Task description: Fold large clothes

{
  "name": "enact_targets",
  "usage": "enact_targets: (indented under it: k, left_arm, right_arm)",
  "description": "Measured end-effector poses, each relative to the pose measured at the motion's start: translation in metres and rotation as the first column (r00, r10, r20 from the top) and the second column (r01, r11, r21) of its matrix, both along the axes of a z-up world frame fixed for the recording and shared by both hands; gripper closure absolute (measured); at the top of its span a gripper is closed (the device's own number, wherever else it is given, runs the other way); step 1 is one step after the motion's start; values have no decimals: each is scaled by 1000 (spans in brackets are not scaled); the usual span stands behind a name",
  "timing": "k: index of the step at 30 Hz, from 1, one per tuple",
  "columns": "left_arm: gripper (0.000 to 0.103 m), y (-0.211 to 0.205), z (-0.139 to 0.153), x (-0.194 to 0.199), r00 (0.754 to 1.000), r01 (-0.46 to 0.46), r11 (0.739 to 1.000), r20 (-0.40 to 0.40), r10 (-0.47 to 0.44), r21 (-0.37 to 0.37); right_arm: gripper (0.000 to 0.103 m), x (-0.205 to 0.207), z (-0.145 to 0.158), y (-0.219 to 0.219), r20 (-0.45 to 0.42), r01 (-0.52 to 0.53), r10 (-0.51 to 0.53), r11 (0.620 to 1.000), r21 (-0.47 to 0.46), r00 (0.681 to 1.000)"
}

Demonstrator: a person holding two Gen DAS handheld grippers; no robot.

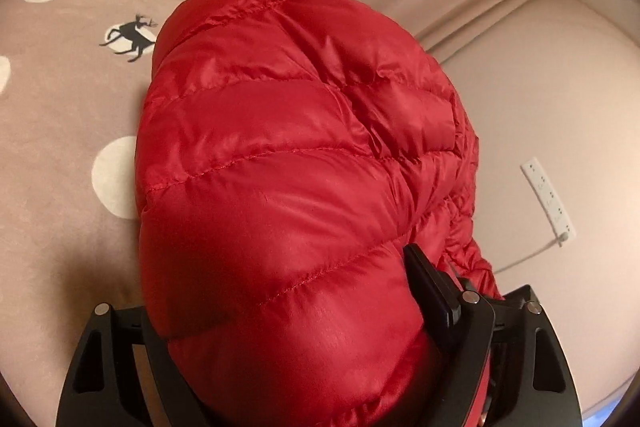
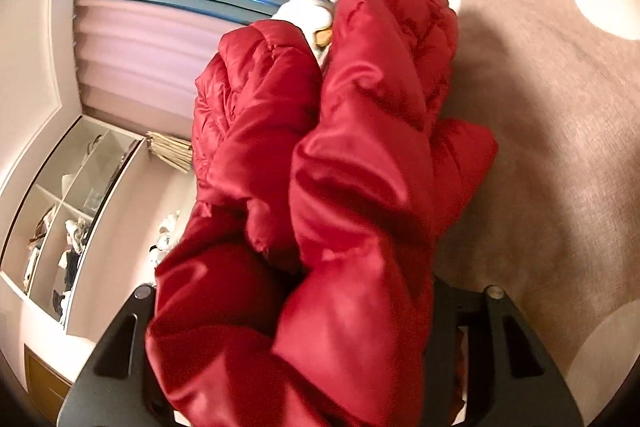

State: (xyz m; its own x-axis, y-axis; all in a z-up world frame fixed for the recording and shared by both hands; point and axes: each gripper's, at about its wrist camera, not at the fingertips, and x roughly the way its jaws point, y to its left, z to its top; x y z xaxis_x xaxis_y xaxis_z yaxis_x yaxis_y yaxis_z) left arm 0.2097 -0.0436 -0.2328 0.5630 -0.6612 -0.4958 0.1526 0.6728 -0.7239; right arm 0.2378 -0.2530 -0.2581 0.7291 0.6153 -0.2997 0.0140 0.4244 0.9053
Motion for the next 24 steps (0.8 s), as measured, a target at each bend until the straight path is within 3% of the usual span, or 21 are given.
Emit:
enact_targets:
  k: [9,19,24]
  left_arm:
    - [19,-21,9,-19,999,-3,999,41,1,50]
    - [19,-17,13,-21,999,32,999,38,-33,36]
    - [19,-20,12,-3,997,51,998,55,-52,22]
  right_arm:
    - [51,-2,5,-16,19,3,-3,1000,-29,1000]
    - [50,-8,10,-18,13,30,-29,998,-54,999]
    - [50,-13,18,-20,31,56,-54,996,-65,998]
